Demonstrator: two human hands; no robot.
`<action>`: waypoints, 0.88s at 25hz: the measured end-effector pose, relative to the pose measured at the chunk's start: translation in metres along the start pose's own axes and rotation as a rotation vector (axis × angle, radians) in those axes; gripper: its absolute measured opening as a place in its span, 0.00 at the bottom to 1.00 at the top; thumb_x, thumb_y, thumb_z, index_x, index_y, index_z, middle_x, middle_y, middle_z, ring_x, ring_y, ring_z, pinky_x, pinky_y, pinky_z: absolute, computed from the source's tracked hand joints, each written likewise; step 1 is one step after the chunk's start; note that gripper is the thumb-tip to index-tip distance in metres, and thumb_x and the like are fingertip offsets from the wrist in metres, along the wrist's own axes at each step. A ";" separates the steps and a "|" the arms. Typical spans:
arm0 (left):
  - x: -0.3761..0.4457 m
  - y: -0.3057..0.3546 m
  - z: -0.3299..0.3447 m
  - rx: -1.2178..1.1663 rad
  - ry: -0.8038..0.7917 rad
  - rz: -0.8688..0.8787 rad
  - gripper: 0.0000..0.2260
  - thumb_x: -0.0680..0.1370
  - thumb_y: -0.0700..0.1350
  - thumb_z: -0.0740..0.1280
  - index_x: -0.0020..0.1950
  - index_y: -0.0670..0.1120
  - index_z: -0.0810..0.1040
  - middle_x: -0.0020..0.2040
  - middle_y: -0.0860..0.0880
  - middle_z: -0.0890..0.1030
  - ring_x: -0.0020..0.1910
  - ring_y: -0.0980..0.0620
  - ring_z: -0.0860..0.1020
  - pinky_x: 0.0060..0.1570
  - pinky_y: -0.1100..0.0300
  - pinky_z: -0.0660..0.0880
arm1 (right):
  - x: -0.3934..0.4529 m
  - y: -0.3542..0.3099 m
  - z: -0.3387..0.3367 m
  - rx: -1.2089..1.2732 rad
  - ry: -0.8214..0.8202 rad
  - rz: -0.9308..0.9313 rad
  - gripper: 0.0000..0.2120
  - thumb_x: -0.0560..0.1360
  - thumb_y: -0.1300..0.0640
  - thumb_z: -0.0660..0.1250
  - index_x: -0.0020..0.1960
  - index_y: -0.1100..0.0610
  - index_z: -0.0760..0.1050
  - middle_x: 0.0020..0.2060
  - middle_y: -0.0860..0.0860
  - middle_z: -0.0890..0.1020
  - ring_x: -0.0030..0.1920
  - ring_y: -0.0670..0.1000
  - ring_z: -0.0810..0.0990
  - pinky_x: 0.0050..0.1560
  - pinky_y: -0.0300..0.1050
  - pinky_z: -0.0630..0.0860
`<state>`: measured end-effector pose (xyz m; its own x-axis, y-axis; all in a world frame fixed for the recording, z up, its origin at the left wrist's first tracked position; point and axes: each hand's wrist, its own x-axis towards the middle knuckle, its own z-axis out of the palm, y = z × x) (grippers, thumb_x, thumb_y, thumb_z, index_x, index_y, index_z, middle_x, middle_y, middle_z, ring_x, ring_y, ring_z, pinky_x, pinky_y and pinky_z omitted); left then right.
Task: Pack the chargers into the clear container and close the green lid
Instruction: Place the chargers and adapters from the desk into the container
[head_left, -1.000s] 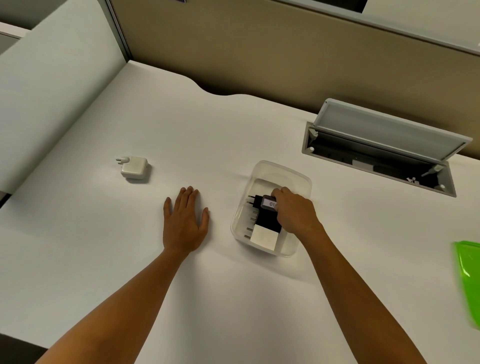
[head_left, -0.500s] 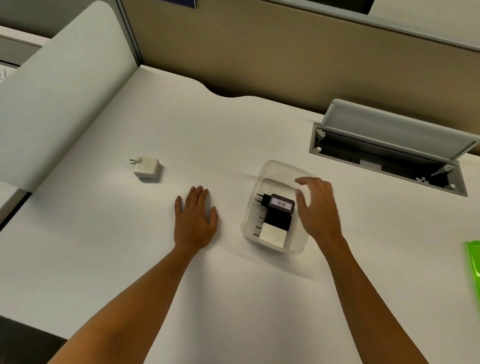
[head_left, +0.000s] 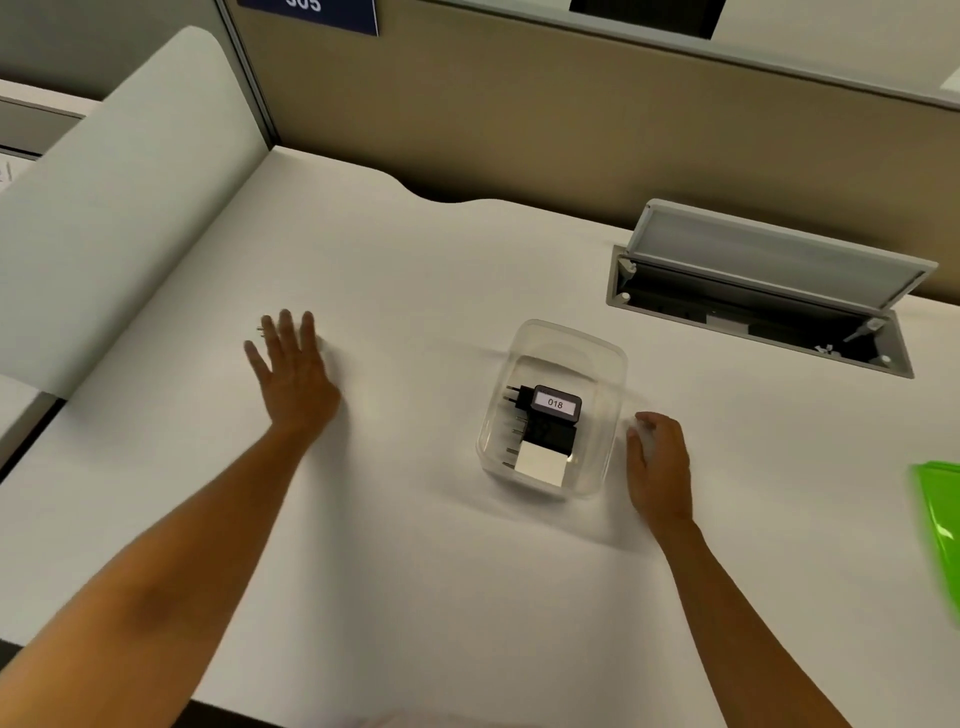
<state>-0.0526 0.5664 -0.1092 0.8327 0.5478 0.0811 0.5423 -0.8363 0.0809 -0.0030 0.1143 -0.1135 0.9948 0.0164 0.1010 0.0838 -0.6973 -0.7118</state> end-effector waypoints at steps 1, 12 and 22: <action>0.009 -0.011 -0.002 -0.004 -0.043 -0.025 0.37 0.72 0.35 0.64 0.80 0.43 0.53 0.80 0.39 0.53 0.80 0.38 0.45 0.75 0.36 0.44 | -0.003 0.002 0.002 -0.023 -0.020 -0.019 0.12 0.81 0.57 0.61 0.63 0.59 0.71 0.59 0.53 0.76 0.59 0.54 0.76 0.61 0.45 0.73; 0.029 0.009 -0.022 -0.105 -0.387 0.164 0.29 0.74 0.43 0.71 0.72 0.40 0.64 0.63 0.37 0.66 0.61 0.35 0.69 0.57 0.40 0.71 | -0.009 0.012 0.012 -0.126 -0.015 -0.061 0.15 0.80 0.57 0.62 0.65 0.61 0.72 0.66 0.54 0.75 0.66 0.55 0.74 0.67 0.54 0.72; -0.026 0.180 -0.085 -0.652 -0.232 0.669 0.27 0.76 0.49 0.70 0.72 0.44 0.65 0.64 0.45 0.68 0.60 0.48 0.68 0.61 0.55 0.66 | -0.011 0.012 0.012 -0.118 -0.004 -0.030 0.17 0.80 0.55 0.62 0.66 0.60 0.73 0.68 0.54 0.75 0.68 0.55 0.73 0.68 0.52 0.72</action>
<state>0.0135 0.4040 -0.0120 0.9864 -0.1145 0.1180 -0.1636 -0.7581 0.6312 -0.0119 0.1145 -0.1313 0.9922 0.0412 0.1174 0.1058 -0.7762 -0.6216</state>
